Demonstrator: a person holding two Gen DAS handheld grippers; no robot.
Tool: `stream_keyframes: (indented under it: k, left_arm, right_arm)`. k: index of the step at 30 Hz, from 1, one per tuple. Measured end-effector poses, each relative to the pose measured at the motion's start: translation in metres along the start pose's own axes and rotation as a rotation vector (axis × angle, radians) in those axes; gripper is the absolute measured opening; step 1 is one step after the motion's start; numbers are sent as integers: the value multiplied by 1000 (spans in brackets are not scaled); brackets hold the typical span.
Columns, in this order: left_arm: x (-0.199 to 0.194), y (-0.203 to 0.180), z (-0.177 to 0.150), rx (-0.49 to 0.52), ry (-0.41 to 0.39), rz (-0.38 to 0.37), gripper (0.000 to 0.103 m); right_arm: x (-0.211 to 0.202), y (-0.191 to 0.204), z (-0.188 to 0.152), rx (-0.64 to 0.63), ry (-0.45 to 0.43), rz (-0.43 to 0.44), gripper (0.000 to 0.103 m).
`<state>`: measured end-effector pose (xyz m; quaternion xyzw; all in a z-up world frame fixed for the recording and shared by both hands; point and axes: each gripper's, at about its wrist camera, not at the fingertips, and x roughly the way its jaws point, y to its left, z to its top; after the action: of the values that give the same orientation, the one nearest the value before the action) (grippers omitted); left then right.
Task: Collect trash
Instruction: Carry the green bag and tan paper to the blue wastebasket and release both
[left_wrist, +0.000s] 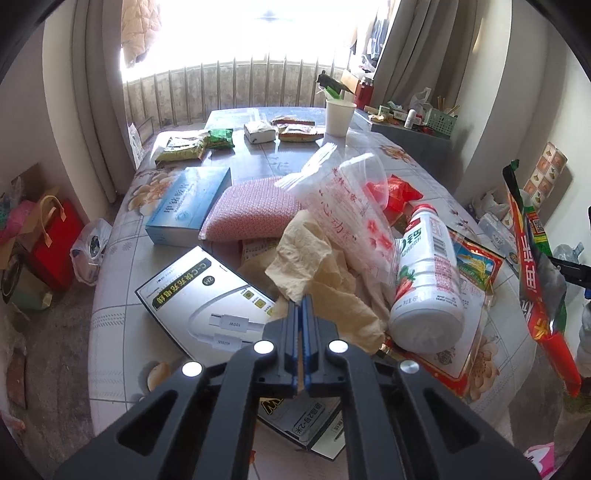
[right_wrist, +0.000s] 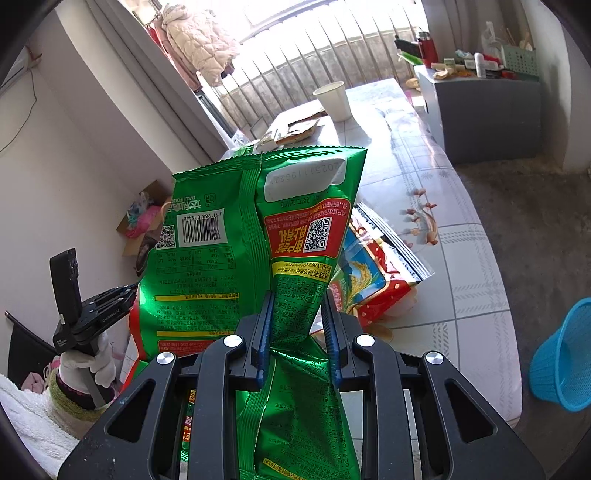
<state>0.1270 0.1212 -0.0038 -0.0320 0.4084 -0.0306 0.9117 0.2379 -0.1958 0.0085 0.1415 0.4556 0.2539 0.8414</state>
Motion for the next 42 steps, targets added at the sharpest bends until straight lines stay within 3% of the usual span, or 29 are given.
stream_keyframes:
  k: [9, 13, 17, 21, 28, 36, 42]
  left_arm:
    - [-95, -41, 47, 97, -277, -60, 0]
    - [-128, -78, 72, 153, -352, -170, 0]
    - [-141, -132, 91, 238, -375, -308, 0]
    - [-128, -206, 107, 346, -330, -445, 0]
    - [-73, -359, 127, 480, -140, -662, 0]
    - [13, -519, 118, 584, 21, -763, 0]
    - [92, -608, 89, 607, 158, -796, 0]
  right_arm:
    - [-61, -9, -12, 50, -164, 12, 23]
    - [-96, -20, -24, 92, -259, -15, 23]
    - [-136, -46, -45, 168, -342, -96, 23]
    - [-172, -83, -74, 275, -404, -248, 23]
    - [-213, -149, -124, 472, -469, -573, 23]
    - [-224, -230, -158, 676, -457, -781, 23]
    - [-215, -282, -176, 780, -406, -856, 23]
